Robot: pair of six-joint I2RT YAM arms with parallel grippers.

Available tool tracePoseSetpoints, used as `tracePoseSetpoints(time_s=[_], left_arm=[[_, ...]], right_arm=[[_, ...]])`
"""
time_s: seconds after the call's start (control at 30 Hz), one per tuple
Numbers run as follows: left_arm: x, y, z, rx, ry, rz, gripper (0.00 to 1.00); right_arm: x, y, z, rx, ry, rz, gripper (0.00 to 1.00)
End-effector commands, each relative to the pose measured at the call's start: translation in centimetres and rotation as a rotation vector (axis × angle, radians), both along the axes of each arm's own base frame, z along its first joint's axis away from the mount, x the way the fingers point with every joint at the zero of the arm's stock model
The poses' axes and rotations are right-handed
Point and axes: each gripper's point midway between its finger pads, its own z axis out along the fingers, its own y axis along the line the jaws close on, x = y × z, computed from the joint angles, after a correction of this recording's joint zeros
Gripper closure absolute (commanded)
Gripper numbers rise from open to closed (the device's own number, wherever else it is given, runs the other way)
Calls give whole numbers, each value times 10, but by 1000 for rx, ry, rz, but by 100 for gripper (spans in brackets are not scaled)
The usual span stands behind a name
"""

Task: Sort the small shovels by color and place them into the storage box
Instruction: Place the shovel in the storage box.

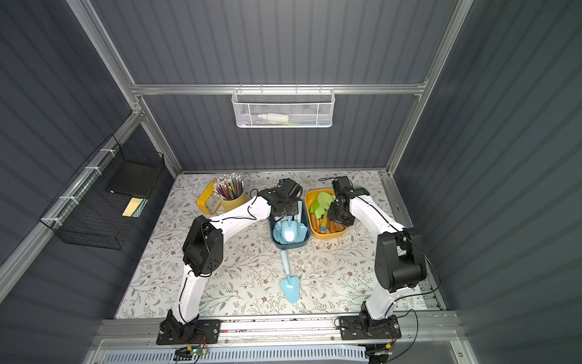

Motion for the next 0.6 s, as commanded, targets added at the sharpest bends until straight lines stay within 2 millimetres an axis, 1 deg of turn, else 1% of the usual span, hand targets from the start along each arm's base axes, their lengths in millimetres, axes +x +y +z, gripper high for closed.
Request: tracePoseSetpoints(time_s=[0.0,0.03,0.1,0.2,0.27,0.3,0.37,0.43,0.5,0.57], left_arm=[[2,-3,36,-64,-45,7,47],[5,-4,48,-86,-62,19,41],[15,0,72,-94,-118,63,31],[29,15,110,-90,-218,165,27],[40,28,132,-122,-281,237,27],[44,37,139,-141,-294,269,27],[56,54,151,-199,-318,319,27],[67,73,153,-245,-317,359,27],[75,89,151,-280,-311,370,27],[81,108,150,-282,-317,378,27]], right_arm=[[-8,1,11,21,-7,21,56],[-9,3,12,30,-9,31,56],[-12,9,16,65,-15,54,56],[-22,28,23,155,-30,116,56],[-35,52,30,252,-39,196,56],[-45,68,34,318,-31,248,56],[-65,96,41,384,-33,351,56],[-86,120,43,390,-22,452,55],[-107,138,40,377,23,535,55],[-130,157,32,360,71,609,55]])
